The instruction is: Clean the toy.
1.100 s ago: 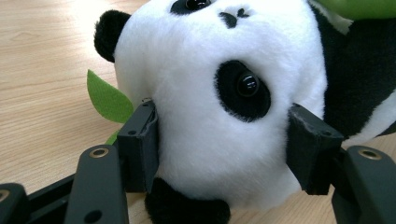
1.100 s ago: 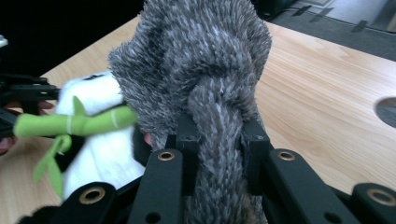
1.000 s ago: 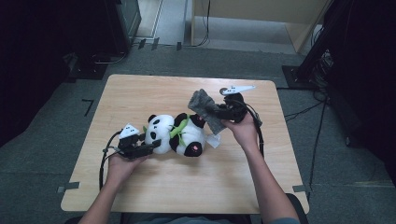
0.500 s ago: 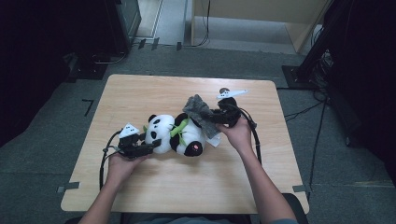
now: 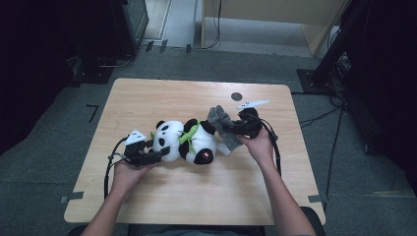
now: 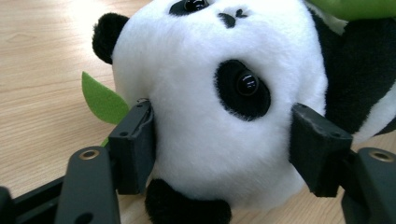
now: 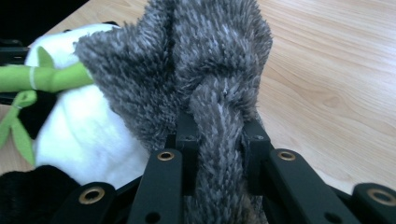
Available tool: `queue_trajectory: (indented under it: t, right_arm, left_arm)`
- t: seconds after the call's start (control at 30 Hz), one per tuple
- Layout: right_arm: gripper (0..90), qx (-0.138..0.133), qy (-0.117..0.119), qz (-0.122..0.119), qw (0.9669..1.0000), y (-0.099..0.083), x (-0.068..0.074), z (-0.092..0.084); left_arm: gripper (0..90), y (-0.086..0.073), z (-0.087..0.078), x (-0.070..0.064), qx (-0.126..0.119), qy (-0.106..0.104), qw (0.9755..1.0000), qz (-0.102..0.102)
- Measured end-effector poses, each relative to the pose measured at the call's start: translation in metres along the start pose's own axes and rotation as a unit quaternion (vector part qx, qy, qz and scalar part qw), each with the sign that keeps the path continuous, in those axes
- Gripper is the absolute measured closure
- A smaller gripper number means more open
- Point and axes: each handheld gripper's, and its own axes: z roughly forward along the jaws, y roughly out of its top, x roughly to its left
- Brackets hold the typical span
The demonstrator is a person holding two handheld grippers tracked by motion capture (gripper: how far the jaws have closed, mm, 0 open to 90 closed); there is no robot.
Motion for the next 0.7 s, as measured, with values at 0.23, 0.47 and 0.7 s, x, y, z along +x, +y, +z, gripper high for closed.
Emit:
queue_trajectory:
  t: [0.23,0.47,0.7]
  right_arm:
    - [74.8,0.001,-0.019,0.010,0.9998,-0.003,-0.008,-0.010]
    - [74.9,-0.033,-0.012,0.003,0.9994,0.008,0.003,-0.036]
    - [74.8,-0.042,0.011,-0.033,0.9985,0.020,0.034,-0.041]
  left_arm:
    - [26.2,-0.001,0.001,0.002,-0.009,-0.004,1.0000,0.000]
    - [21.1,-0.001,0.002,0.001,-0.008,-0.004,1.0000,0.000]
    - [21.6,-0.001,0.002,0.001,-0.008,-0.001,1.0000,0.002]
